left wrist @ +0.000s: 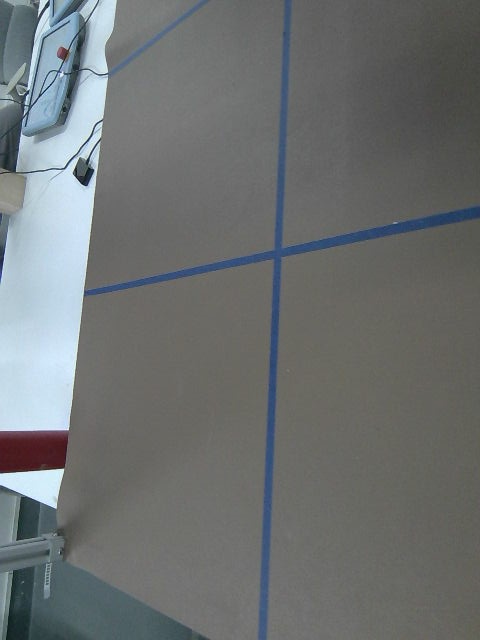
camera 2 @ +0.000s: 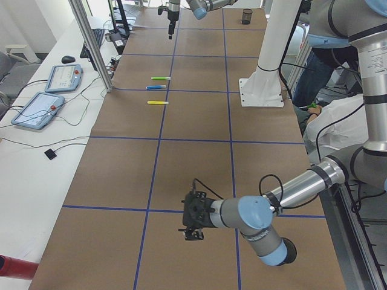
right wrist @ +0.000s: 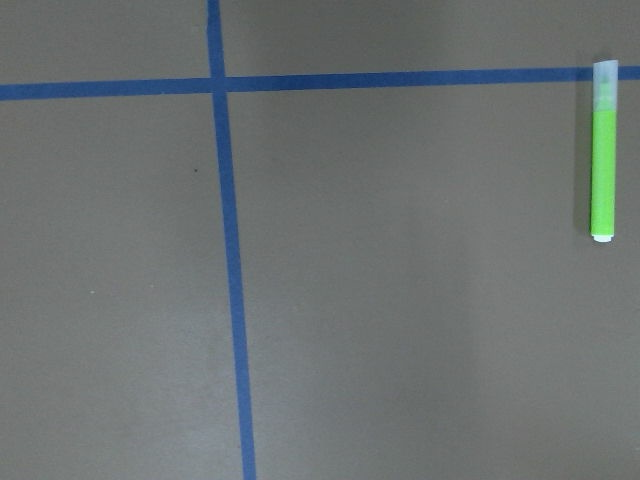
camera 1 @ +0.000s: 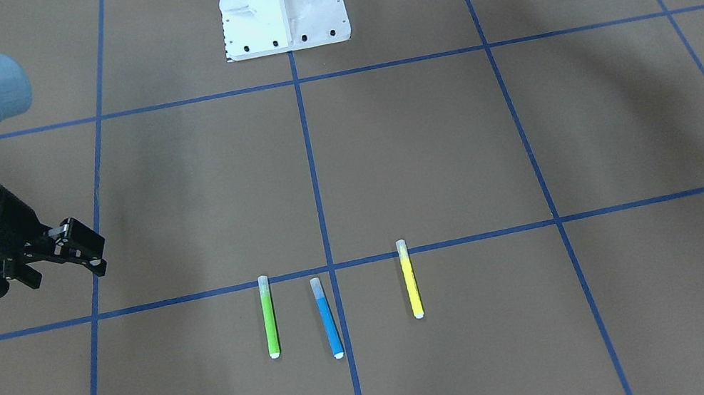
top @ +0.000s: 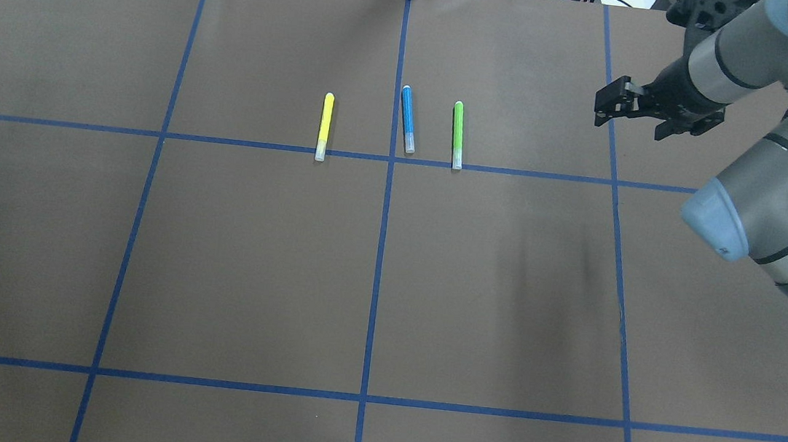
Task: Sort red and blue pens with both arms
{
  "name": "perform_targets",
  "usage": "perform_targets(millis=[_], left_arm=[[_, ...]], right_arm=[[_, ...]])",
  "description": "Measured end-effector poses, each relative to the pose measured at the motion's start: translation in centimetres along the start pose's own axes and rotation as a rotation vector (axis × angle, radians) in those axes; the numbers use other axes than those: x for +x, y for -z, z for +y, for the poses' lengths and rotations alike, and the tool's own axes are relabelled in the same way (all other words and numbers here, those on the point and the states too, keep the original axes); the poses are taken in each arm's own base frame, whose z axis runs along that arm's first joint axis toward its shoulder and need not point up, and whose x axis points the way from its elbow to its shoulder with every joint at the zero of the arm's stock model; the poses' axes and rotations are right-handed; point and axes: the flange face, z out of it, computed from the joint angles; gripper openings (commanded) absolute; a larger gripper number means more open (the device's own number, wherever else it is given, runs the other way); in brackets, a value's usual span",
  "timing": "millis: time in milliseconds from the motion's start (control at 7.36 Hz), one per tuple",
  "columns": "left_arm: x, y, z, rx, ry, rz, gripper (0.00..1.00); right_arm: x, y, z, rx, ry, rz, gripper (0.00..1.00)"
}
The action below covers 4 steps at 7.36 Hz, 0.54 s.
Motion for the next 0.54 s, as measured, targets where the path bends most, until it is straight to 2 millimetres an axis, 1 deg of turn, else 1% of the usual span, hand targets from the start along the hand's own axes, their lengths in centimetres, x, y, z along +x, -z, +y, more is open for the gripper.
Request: perform_targets(millis=[136, 272, 407, 543], left_arm=[[2.5, -3.0, -4.8, -0.053, 0.011, 0.003, 0.99], [5.5, -6.2, -8.3, -0.112, 0.017, 0.010, 0.99], [8.8, -9.5, -10.9, -0.175, 0.022, 0.015, 0.99], [12.4, -12.7, -12.9, -0.237, 0.033, 0.020, 0.99]], right_arm=[[-2.8, -0.8, 0.3, -0.004, -0.016, -0.009, 1.00], [-5.7, -1.8, 0.3, -0.015, -0.027, -0.017, 0.99], [-8.4, -2.9, 0.3, -0.029, -0.027, -0.021, 0.99], [-10.8, -4.0, -0.3, -0.044, -0.028, -0.018, 0.99]])
